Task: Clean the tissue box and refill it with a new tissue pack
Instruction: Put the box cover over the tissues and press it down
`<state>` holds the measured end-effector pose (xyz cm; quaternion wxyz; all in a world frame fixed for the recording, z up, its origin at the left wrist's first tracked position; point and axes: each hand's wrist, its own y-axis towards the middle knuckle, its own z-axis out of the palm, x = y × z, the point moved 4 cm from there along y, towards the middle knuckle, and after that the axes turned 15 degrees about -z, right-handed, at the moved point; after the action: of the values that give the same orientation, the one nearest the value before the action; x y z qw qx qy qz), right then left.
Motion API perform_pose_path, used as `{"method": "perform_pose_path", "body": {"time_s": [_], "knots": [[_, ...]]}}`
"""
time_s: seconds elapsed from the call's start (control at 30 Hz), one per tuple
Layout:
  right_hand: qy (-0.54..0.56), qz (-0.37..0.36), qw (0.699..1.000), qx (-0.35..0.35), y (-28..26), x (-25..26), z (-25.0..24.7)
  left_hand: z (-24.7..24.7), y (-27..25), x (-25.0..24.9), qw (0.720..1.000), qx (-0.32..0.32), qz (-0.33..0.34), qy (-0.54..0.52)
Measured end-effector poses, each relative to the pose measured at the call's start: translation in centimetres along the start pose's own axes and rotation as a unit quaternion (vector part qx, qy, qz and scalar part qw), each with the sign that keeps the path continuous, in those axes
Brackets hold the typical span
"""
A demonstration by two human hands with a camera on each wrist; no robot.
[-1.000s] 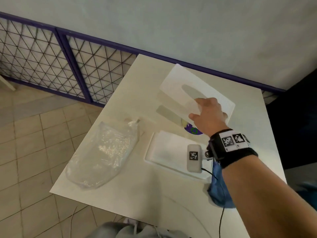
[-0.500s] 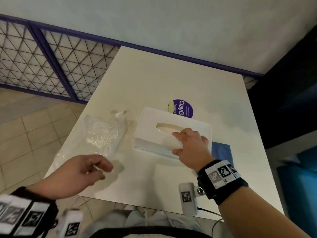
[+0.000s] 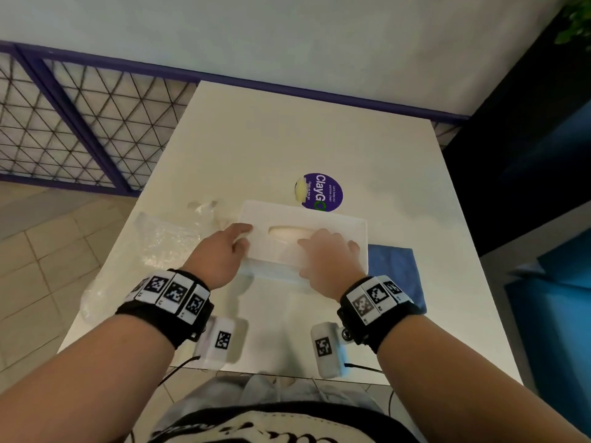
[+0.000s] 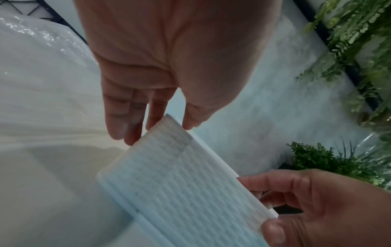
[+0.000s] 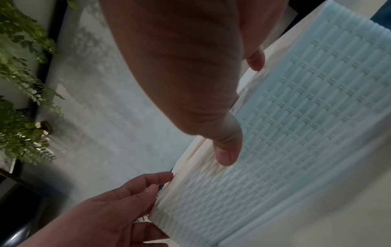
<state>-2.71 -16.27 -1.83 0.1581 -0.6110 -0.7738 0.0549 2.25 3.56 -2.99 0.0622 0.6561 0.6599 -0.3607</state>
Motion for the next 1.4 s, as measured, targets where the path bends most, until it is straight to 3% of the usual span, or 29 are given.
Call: {"method": "perform_pose_path", "body": {"time_s": [0.17,0.23,0.3,0.37,0.47,0.87,1.03,1.3,1.4], "knots": [[0.064,-0.007,0.998,-0.005,-0.1,-0.8,0.0,0.3,0.5,0.7,1.000,-0.017,-0.012,-0.002],[0.161,0.042,0.981,-0.099,-0.7,-2.7,-1.3,0.2,0.8,0.8,1.000,-0.025,-0.007,0.010],[0.244,0.130,0.944,-0.179,-1.9,-5.6,-2.2,0.1,0.9,0.6,0.999,-0.028,0.002,0.026],[0.279,0.176,0.932,-0.149,-2.6,-7.8,-1.8,0.2,1.0,0.2,0.998,-0.023,0.012,0.050],[0.307,0.162,0.934,-0.089,-2.9,-8.6,-0.8,0.3,1.3,-0.2,0.996,-0.030,0.016,0.086],[0.277,0.137,0.950,-0.041,-0.7,-7.7,-1.7,0.2,2.2,0.1,0.992,-0.056,-0.015,0.115],[0.395,0.225,0.884,-0.105,-1.0,-8.7,-0.1,0.1,1.9,-0.3,0.996,-0.053,-0.013,0.065],[0.450,0.231,0.855,-0.113,-1.4,-8.5,0.4,0.0,1.3,-0.8,0.998,-0.045,-0.032,-0.005],[0.474,0.232,0.844,-0.094,-1.4,-8.6,0.4,0.6,1.8,0.2,0.982,-0.016,-0.109,-0.151]]}}
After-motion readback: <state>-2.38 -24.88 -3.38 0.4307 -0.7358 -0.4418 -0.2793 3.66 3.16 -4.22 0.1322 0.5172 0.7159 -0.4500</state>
